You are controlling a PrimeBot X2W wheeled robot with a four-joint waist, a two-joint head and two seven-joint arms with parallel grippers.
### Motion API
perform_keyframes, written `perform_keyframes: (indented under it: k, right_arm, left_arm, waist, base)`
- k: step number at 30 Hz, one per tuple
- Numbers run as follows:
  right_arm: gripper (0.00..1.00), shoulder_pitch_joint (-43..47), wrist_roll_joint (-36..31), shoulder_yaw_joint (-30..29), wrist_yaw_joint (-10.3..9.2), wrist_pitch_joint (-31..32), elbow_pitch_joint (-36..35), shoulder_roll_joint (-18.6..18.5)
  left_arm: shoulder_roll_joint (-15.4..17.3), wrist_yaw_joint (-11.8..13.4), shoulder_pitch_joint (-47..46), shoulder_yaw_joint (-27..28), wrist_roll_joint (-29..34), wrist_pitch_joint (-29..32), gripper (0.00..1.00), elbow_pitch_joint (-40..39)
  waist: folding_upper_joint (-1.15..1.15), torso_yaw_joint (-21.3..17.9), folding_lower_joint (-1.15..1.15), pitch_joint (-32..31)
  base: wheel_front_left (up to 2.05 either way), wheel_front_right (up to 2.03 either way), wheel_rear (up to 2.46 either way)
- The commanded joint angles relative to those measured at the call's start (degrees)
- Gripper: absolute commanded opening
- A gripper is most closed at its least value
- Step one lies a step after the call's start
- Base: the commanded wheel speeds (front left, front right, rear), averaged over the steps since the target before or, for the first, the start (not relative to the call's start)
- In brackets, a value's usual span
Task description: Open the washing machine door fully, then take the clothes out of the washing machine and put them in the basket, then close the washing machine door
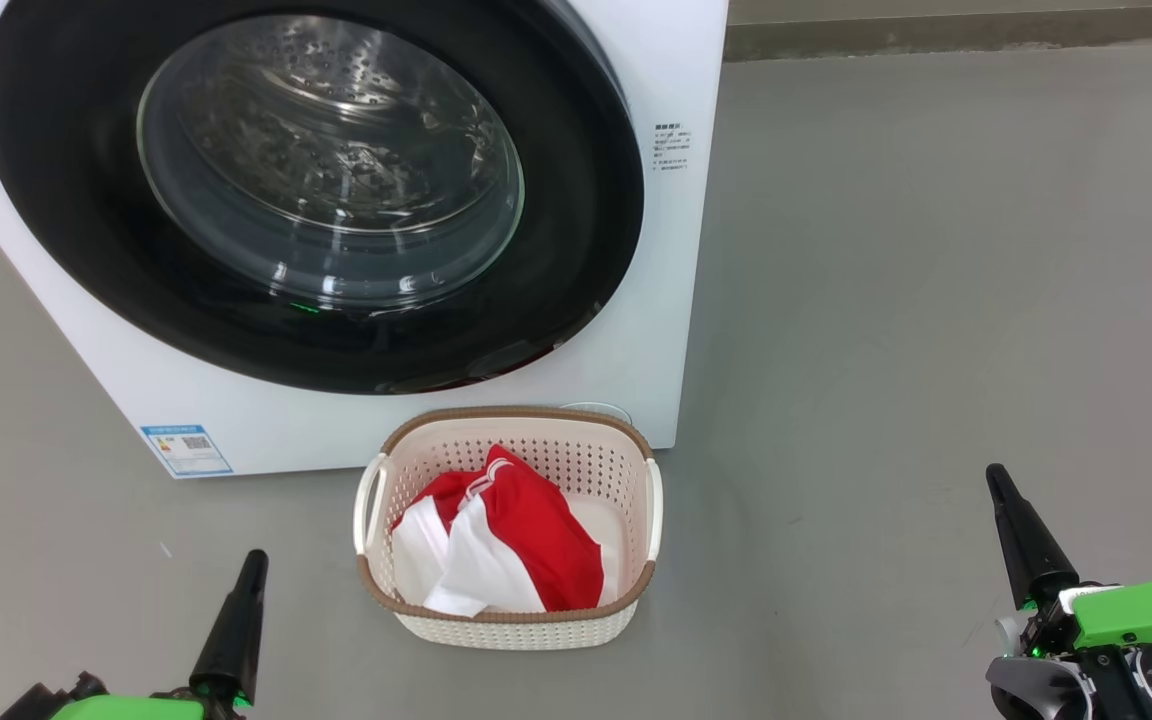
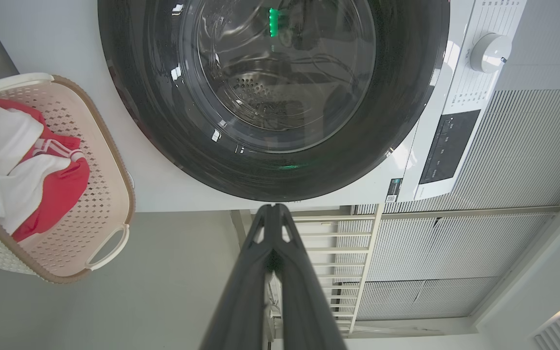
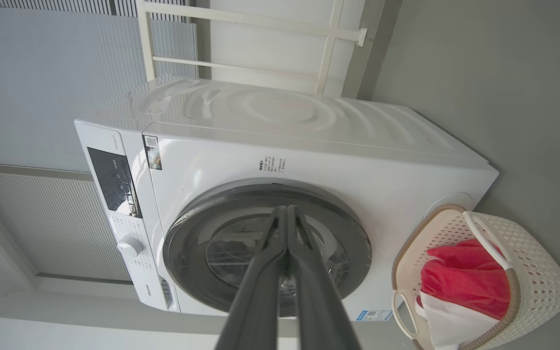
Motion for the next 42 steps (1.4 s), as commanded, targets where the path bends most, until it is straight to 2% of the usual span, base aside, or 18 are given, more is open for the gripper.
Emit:
perform_keyframes:
  k: [1, 42]
  right_arm:
    - [0.00, -2.4, 0.0, 0.8, -0.04, 0.4, -1.4, -0.8]
    - [0.00, -2.4, -0.3, 0.6, -0.04, 0.6, -1.4, -0.6]
  left_arm:
    - [0.7, -0.4, -2.3, 2.1, 0.1, 0.4, 0.00, -1.2]
    - [0.4, -0.4, -2.3, 2.4, 0.4, 0.6, 0.00, -1.2]
  waist:
    - [0.00, 0.0, 0.00, 0.0]
    - [0.00, 0.0, 0.00, 0.0]
  base:
    - [0.00, 0.00, 0.00]
    - [0.00, 0.00, 0.00]
